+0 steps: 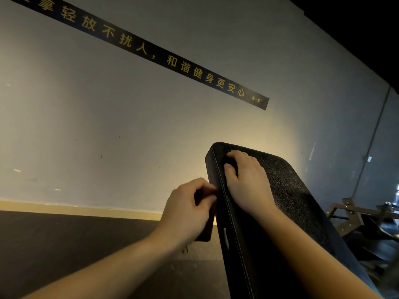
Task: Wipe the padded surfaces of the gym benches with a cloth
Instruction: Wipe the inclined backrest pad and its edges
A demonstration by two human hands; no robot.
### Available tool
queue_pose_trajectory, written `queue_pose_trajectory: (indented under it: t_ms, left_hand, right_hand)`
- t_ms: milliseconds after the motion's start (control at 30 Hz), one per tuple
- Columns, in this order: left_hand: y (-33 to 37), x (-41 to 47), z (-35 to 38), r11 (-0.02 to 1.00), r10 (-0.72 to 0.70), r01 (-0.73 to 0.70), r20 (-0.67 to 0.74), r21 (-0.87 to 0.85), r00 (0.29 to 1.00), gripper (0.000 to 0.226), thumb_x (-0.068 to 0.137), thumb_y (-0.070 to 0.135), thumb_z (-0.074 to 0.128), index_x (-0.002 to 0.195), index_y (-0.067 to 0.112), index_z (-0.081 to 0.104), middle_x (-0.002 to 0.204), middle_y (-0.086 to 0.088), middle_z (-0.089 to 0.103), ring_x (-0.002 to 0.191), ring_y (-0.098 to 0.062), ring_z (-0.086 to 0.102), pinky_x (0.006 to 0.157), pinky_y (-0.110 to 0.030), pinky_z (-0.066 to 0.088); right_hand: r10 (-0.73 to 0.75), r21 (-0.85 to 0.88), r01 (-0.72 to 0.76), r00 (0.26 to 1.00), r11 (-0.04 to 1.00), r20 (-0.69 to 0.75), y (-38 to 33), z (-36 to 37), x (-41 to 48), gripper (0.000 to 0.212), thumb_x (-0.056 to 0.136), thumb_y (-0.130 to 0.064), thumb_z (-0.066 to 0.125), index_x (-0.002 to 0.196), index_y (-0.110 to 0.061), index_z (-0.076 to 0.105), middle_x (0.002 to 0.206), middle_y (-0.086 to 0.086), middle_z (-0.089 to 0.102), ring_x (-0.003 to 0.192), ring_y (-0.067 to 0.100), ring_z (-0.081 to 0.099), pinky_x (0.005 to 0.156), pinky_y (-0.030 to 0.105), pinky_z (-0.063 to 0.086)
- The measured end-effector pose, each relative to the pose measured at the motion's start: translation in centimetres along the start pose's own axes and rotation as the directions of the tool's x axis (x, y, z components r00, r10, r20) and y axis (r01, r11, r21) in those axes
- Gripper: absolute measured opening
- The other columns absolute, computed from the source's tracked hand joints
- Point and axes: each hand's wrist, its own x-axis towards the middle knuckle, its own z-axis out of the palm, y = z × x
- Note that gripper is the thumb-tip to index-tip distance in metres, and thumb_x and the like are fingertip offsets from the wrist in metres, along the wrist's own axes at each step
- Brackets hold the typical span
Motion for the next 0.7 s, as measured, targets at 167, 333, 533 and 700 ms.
queue_pose_trajectory:
  t_ms: [167, 333, 533, 700]
  left_hand:
    - [0.8, 8.0, -0.4, 0.999, -0.002, 0.009, -0.187, 0.037, 0.982, 0.011, 0.097, 0.016, 0.065, 0.099, 0.024, 0.073, 0.094, 0.012, 0.07, 0.093, -0.009, 0.066, 0.086, -0.031, 0.055]
    - [0.0, 6.7, -0.4, 0.999, -0.045, 0.041, -0.123, -0.033, 0.991, 0.011, 0.099, 0.015, 0.065, 0.102, 0.024, 0.072, 0.098, 0.01, 0.069, 0.096, -0.01, 0.065, 0.089, -0.033, 0.056]
    - [0.3, 2.2, -0.5, 1.0, 0.027, -0.026, -0.014, 0.015, 1.0, 0.015, 0.099, 0.017, 0.065, 0.102, 0.031, 0.071, 0.099, 0.016, 0.069, 0.097, -0.003, 0.063, 0.085, -0.017, 0.049]
    - [0.3, 9.8, -0.8, 0.994, 0.033, -0.013, -0.185, 0.109, 0.982, 0.013, 0.097, 0.015, 0.065, 0.1, 0.023, 0.075, 0.094, 0.01, 0.072, 0.091, -0.011, 0.066, 0.089, -0.04, 0.057]
  right_hand:
    - [-0.005, 0.023, 0.005, 1.0, 1.0, 0.009, 0.0, -0.3, -0.1, 0.035, 0.101, -0.031, 0.048, 0.133, -0.02, 0.058, 0.13, -0.005, 0.062, 0.123, 0.019, 0.051, 0.104, 0.044, 0.041]
    - [0.004, 0.021, -0.004, 1.0, 1.0, 0.016, -0.4, -0.6, -0.2, 0.035, 0.101, -0.03, 0.048, 0.134, -0.019, 0.058, 0.13, -0.004, 0.062, 0.122, 0.02, 0.051, 0.102, 0.044, 0.042]
    - [0.01, 0.026, -0.011, 1.0, 1.0, 0.012, -0.2, -0.4, -0.1, 0.036, 0.101, -0.029, 0.049, 0.134, -0.019, 0.058, 0.132, -0.003, 0.062, 0.123, 0.02, 0.051, 0.103, 0.042, 0.041]
    - [0.016, 0.071, -0.017, 1.0, 0.997, 0.021, -0.2, -0.7, -0.1, 0.035, 0.101, -0.029, 0.051, 0.134, -0.02, 0.06, 0.131, -0.005, 0.062, 0.124, 0.019, 0.051, 0.104, 0.043, 0.041]
